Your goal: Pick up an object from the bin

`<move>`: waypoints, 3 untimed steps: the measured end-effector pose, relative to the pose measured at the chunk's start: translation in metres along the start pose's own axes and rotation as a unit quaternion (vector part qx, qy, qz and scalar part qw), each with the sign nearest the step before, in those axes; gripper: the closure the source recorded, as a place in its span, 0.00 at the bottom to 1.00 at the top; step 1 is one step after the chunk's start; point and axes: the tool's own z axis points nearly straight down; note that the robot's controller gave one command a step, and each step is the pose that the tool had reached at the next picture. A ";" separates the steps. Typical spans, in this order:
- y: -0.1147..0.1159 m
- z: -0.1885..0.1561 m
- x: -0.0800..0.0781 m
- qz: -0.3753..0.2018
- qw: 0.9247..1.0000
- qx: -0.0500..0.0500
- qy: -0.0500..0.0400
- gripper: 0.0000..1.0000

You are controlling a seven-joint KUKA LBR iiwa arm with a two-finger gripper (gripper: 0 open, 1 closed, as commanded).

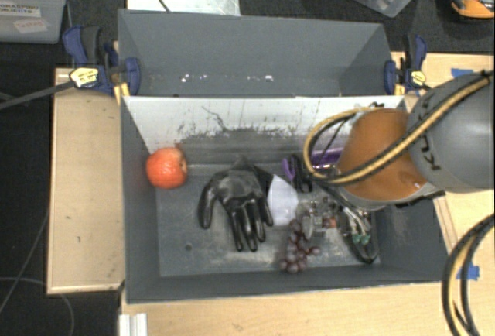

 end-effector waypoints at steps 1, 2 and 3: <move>0.000 0.000 0.000 0.000 1.000 0.000 0.000 1.00; -0.017 0.006 0.001 -0.004 1.000 0.000 -0.004 0.00; -0.016 0.006 0.002 -0.005 1.000 0.000 -0.002 1.00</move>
Offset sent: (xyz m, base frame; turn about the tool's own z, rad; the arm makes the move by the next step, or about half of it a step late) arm -0.0031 -0.0162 -0.0094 -0.0111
